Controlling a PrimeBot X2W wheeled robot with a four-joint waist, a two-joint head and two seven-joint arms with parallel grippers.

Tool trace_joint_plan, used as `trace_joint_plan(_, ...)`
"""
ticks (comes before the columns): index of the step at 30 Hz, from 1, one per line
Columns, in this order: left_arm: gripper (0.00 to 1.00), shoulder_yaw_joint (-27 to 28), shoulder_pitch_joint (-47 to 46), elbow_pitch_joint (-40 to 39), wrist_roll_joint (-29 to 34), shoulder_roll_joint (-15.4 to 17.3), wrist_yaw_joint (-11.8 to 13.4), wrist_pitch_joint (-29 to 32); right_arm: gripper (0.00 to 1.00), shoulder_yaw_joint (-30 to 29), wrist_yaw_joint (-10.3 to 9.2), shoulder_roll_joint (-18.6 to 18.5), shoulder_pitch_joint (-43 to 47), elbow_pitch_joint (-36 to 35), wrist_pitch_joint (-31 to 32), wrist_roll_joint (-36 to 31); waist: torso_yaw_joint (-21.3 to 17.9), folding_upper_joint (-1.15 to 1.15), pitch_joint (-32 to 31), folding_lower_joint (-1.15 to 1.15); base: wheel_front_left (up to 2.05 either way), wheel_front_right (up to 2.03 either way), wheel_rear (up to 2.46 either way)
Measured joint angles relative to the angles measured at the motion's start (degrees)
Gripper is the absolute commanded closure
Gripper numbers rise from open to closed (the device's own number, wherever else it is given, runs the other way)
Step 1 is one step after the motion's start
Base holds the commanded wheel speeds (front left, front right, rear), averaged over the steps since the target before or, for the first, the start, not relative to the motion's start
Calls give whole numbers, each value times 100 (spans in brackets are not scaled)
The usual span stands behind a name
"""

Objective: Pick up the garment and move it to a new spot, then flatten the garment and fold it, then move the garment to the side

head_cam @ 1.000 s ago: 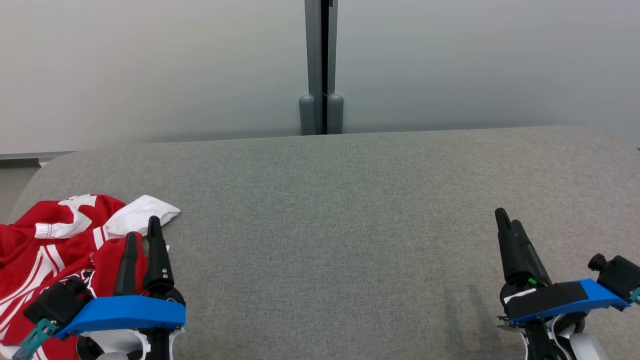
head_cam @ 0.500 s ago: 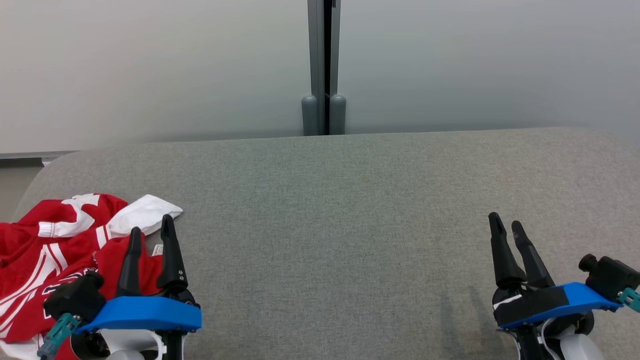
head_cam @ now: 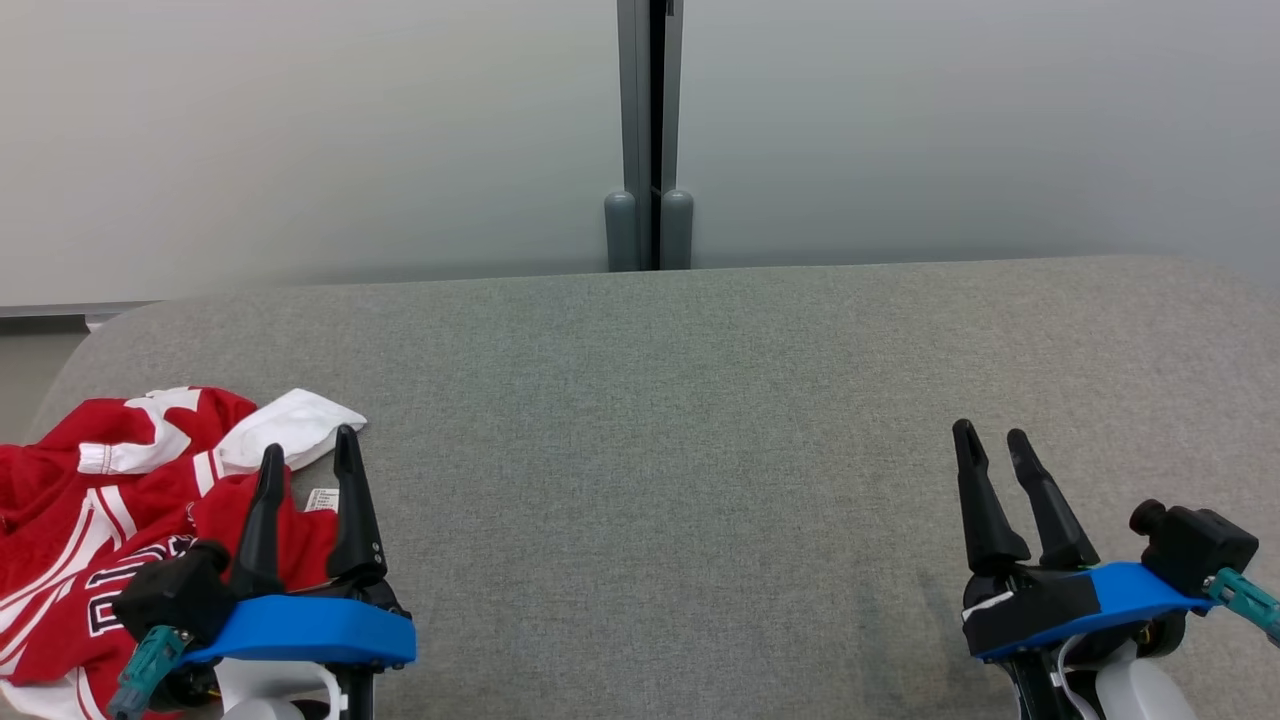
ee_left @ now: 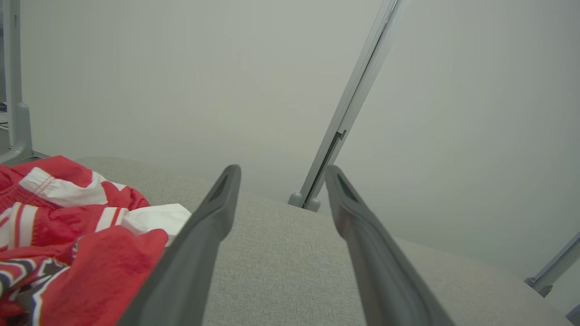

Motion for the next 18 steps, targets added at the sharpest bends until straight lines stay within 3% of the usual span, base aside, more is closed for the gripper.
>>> trace_joint_plan(18,0,-99,-2,54,859,8,47,-233,0,179,1,-31,-83,52,-232,-813,-24,0,21,0,0,0,0)
